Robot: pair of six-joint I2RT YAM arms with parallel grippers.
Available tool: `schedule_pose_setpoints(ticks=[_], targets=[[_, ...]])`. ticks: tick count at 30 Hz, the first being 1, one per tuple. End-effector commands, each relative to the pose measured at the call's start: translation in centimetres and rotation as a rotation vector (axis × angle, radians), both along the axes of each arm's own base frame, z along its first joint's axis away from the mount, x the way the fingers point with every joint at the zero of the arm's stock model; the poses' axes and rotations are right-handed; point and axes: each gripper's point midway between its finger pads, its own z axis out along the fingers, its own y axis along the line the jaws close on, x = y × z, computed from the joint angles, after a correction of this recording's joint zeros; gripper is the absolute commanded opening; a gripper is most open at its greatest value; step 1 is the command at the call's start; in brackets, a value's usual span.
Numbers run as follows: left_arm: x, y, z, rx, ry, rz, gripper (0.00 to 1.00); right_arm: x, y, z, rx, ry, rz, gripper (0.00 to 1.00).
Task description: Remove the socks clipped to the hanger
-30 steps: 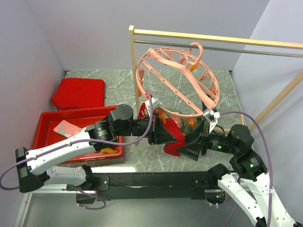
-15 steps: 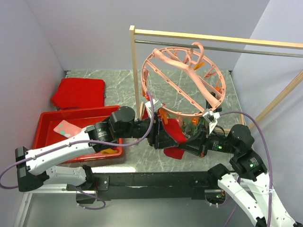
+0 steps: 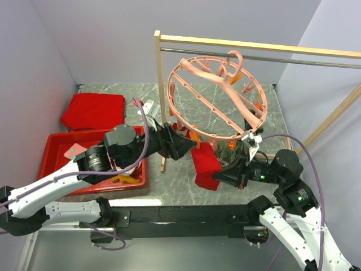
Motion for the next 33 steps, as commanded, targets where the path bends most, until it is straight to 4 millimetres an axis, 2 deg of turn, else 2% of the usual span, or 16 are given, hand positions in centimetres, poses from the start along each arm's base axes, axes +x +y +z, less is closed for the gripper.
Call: schedule_pose_setpoints(ticks=[1, 8, 14, 17, 18, 20, 21, 24, 31, 32, 33], targets=[[1.2, -0.7, 1.7, -0.007, -0.045, 0.037, 0.81, -0.4, 0.1, 0.1, 0.004, -0.011, 0.031, 0.00], [1.2, -2.1, 1.4, -0.026, -0.019, 0.012, 0.75, -0.3, 0.2, 0.1, 0.001, -0.016, 0.033, 0.00], [2.0, -2.6, 1.8, -0.031, -0.034, 0.039, 0.62, -0.3, 0.2, -0.2, -0.005, -0.009, 0.038, 0.00], [2.4, -2.7, 2.3, -0.040, -0.055, 0.059, 0.52, -0.3, 0.2, -0.3, -0.012, -0.010, 0.034, 0.00], [2.4, -2.7, 2.4, -0.037, -0.068, 0.057, 0.43, -0.3, 0.2, -0.4, -0.014, -0.013, 0.036, 0.00], [2.6, -2.9, 2.1, -0.018, -0.071, 0.055, 0.33, -0.3, 0.1, -0.6, -0.020, -0.008, 0.034, 0.00], [2.7, -2.9, 2.3, -0.014, -0.076, 0.058, 0.21, -0.3, 0.1, -0.6, -0.022, -0.011, 0.033, 0.00], [2.9, -2.9, 1.9, 0.014, -0.078, 0.067, 0.01, -0.5, 0.0, -0.9, -0.028, 0.001, 0.034, 0.00], [2.9, -2.3, 2.1, 0.012, -0.091, 0.078, 0.02, -1.2, -0.5, -2.1, -0.053, 0.024, 0.029, 0.00], [2.9, -2.3, 1.8, 0.019, -0.088, 0.076, 0.04, -1.2, -0.5, -2.1, -0.054, 0.024, 0.026, 0.00], [2.7, -2.4, 1.6, 0.027, -0.078, 0.069, 0.17, -1.2, -0.5, -2.1, -0.055, 0.024, 0.028, 0.00]])
